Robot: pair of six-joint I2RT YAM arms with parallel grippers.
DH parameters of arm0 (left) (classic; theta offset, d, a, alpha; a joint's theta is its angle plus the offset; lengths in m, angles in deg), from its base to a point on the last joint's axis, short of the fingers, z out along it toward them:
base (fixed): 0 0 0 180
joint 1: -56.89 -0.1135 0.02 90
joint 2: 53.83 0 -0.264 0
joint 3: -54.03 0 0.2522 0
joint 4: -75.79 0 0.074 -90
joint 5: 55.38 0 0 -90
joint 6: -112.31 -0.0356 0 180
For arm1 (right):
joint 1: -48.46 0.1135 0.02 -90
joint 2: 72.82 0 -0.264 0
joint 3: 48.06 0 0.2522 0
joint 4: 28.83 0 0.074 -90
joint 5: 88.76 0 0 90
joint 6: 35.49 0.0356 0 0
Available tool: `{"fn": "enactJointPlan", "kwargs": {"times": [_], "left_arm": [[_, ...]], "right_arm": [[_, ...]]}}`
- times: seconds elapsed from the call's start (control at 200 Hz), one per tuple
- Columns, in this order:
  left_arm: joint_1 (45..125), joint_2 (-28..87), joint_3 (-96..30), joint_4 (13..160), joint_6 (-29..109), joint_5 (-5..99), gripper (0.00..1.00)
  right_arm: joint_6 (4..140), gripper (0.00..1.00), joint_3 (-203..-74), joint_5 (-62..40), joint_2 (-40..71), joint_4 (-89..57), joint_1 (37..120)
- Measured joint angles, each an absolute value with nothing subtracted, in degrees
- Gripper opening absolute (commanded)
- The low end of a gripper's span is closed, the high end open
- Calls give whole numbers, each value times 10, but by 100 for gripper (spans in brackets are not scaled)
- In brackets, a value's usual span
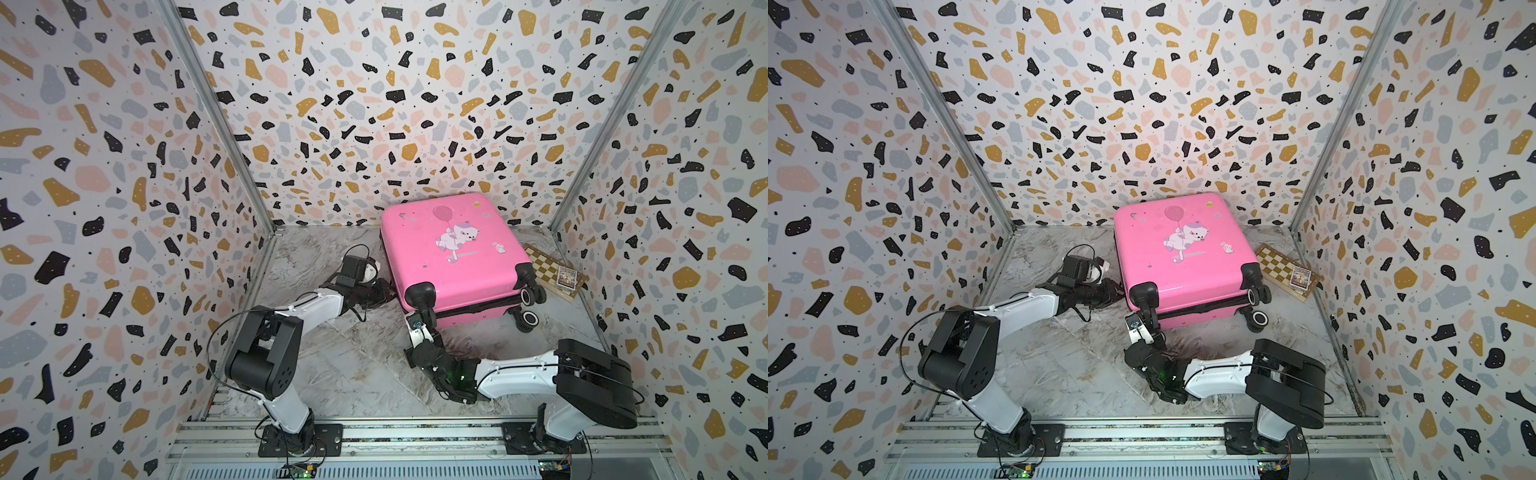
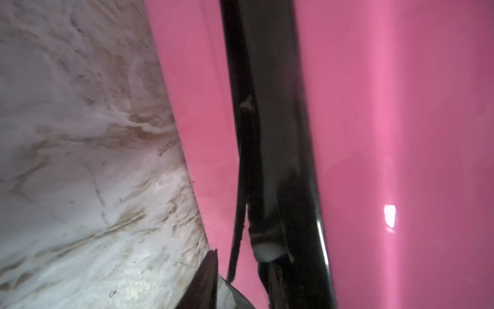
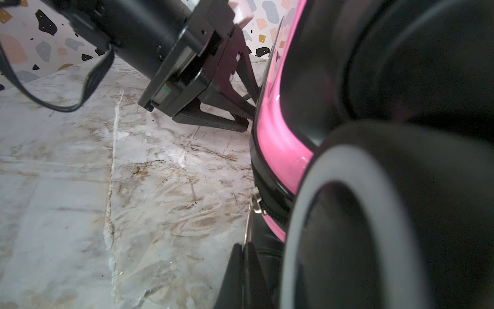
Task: Open the suitcase zippers
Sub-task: Unzip the zipper on the suitcase.
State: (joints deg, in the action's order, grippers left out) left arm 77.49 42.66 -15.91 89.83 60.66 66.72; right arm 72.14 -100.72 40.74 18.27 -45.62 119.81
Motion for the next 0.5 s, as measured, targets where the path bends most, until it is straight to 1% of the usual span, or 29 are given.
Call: {"fn": "enactJointPlan", "kwargs": {"times": [0.195,0.501], "left_arm": [[774,437,-159,869,604,664,29],[776,448,-159,829,603,637,29]], "right_arm": [[733,0,-1040,414,206,-433,1192],[760,0,-1092,432,247,-407,1185]]}}
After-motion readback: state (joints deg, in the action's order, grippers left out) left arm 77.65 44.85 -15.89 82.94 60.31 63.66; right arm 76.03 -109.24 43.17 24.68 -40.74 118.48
